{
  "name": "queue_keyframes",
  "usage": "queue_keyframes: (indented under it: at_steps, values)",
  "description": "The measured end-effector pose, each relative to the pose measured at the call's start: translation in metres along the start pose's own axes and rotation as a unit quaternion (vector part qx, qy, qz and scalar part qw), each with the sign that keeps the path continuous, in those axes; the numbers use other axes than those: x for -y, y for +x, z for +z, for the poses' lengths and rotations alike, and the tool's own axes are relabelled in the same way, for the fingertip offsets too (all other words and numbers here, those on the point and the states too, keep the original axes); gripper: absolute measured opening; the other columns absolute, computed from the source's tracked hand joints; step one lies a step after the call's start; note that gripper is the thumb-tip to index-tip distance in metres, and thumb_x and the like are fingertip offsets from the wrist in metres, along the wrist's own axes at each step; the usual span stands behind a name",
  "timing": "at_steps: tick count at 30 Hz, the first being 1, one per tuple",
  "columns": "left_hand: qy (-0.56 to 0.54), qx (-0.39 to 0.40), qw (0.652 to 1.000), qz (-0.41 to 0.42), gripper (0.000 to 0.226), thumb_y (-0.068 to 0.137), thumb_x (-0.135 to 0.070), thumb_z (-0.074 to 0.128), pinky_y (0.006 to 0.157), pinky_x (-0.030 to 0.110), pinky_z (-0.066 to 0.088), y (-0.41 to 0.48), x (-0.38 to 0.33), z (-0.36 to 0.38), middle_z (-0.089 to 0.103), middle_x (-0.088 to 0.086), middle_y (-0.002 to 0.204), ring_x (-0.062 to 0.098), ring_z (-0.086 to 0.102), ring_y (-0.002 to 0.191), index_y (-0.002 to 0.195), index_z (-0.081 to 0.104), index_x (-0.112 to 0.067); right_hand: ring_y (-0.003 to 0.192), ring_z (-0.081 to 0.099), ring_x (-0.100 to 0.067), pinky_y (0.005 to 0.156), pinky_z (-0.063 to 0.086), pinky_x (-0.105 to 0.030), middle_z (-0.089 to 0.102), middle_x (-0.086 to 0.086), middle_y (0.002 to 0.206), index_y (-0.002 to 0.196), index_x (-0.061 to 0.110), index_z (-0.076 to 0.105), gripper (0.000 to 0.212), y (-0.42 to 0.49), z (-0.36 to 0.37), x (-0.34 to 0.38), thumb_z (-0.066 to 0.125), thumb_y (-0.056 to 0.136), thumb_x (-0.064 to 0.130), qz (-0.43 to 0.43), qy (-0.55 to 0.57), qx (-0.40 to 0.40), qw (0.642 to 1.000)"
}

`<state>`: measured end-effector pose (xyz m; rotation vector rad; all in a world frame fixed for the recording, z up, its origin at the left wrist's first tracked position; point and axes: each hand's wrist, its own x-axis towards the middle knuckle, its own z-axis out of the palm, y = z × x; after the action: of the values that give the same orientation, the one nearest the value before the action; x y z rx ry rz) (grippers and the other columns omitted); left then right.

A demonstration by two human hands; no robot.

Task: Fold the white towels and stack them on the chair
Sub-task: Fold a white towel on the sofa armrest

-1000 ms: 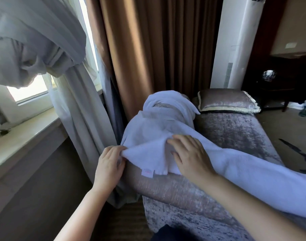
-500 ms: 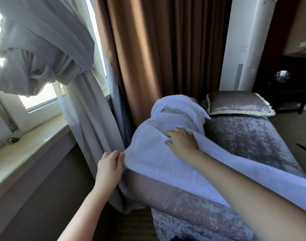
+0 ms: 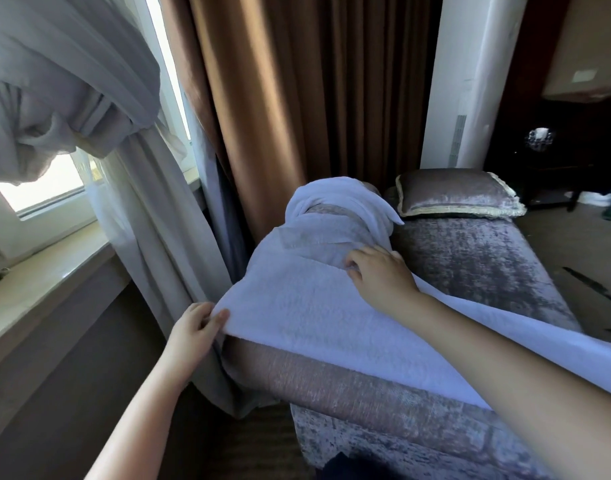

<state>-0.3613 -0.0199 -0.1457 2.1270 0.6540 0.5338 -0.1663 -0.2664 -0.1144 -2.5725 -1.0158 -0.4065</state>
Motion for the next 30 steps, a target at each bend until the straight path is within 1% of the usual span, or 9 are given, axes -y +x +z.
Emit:
queue_keyframes:
  at_steps: [4, 8, 10, 14, 19, 21, 23, 28, 30]
  values:
    - [0.001, 0.005, 1.000, -0.029, 0.031, 0.096, -0.027, 0.057, 0.063, 0.031, 0.035, -0.010, 0.006, 0.007, 0.054, 0.007, 0.079, 0.018, 0.049, 0.071, 0.080, 0.060, 0.000, 0.115, 0.048, -0.021, 0.093, 0.032, -0.035, 0.056, 0.002, 0.119, 0.119, 0.019, 0.058, 0.023, -0.029, -0.007, -0.019, 0.050, 0.098, 0.025, 0.009, -0.018, -0.026, 0.999]
    - [0.016, -0.064, 0.998, -0.004, 0.031, 0.095, -0.030, 0.058, 0.055, 0.028, 0.031, -0.009, -0.015, 0.016, 0.047, -0.003, 0.070, 0.013, 0.043, 0.063, 0.066, 0.051, -0.020, 0.097, 0.057, -0.025, 0.084, 0.042, -0.037, 0.061, 0.001, 0.100, 0.097, 0.015, 0.065, 0.009, -0.083, -0.012, -0.032, 0.066, 0.089, 0.016, 0.004, -0.002, -0.110, 0.994]
    - [0.019, -0.088, 0.996, 0.010, 0.039, 0.096, -0.029, 0.057, 0.055, 0.029, 0.028, -0.011, -0.022, 0.024, 0.042, -0.005, 0.067, 0.012, 0.039, 0.062, 0.060, 0.040, -0.023, 0.088, 0.058, -0.022, 0.077, 0.045, -0.035, 0.059, 0.005, 0.091, 0.087, 0.017, 0.062, 0.007, -0.109, -0.012, -0.033, 0.065, 0.089, 0.024, -0.011, 0.002, -0.123, 0.992]
    - [-0.050, -0.090, 0.995, -0.017, 0.042, 0.098, -0.024, 0.053, 0.053, 0.030, 0.027, -0.017, -0.032, 0.035, 0.039, -0.005, 0.060, 0.011, 0.036, 0.058, 0.059, 0.037, -0.020, 0.082, 0.055, -0.017, 0.069, 0.047, -0.032, 0.056, 0.007, 0.088, 0.083, 0.019, 0.056, 0.032, -0.144, -0.007, -0.024, 0.047, 0.089, 0.049, -0.058, 0.003, -0.109, 0.992]
    - [-0.141, -0.051, 0.987, -0.053, 0.029, 0.097, -0.035, 0.051, 0.081, 0.040, 0.047, -0.014, -0.019, 0.026, 0.063, 0.006, 0.092, 0.021, 0.057, 0.088, 0.093, 0.060, -0.007, 0.090, 0.059, -0.020, 0.080, 0.041, -0.031, 0.060, 0.003, 0.096, 0.076, 0.018, 0.051, 0.021, -0.150, 0.005, -0.018, 0.060, 0.087, 0.033, -0.069, -0.020, -0.138, 0.988]
    - [-0.155, -0.047, 0.985, -0.053, 0.028, 0.099, -0.033, 0.049, 0.084, 0.044, 0.048, -0.015, -0.017, 0.021, 0.065, 0.011, 0.098, 0.023, 0.058, 0.090, 0.098, 0.060, -0.007, 0.093, 0.059, -0.019, 0.083, 0.036, -0.028, 0.062, 0.001, 0.098, 0.074, 0.017, 0.052, 0.024, -0.152, 0.006, -0.016, 0.074, 0.080, 0.025, -0.078, -0.023, -0.141, 0.987]
    - [-0.154, -0.050, 0.986, -0.047, 0.027, 0.101, -0.030, 0.047, 0.083, 0.045, 0.049, -0.016, -0.014, 0.019, 0.064, 0.013, 0.101, 0.023, 0.059, 0.089, 0.100, 0.060, -0.006, 0.097, 0.056, -0.017, 0.085, 0.036, -0.027, 0.064, 0.001, 0.100, 0.072, 0.017, 0.052, 0.021, -0.157, 0.005, -0.014, 0.069, 0.080, 0.028, -0.086, -0.022, -0.153, 0.984]
    - [0.005, -0.039, 0.998, -0.043, 0.033, 0.100, -0.024, 0.046, 0.062, 0.033, 0.033, -0.018, -0.001, 0.024, 0.049, 0.007, 0.080, 0.026, 0.048, 0.079, 0.075, 0.046, -0.004, 0.104, 0.051, -0.013, 0.090, 0.036, -0.027, 0.064, 0.001, 0.105, 0.071, 0.018, 0.053, 0.029, -0.166, 0.006, -0.013, 0.042, 0.090, 0.038, -0.080, -0.011, -0.134, 0.988]
    - [0.082, -0.067, 0.994, -0.028, 0.021, 0.097, -0.023, 0.051, 0.068, 0.035, 0.039, -0.017, -0.003, 0.025, 0.055, 0.010, 0.092, 0.030, 0.052, 0.091, 0.083, 0.051, -0.007, 0.106, 0.051, -0.012, 0.092, 0.034, -0.024, 0.064, 0.002, 0.109, 0.074, 0.020, 0.054, 0.028, -0.167, 0.004, -0.013, 0.041, 0.089, 0.040, -0.068, 0.017, -0.125, 0.990]
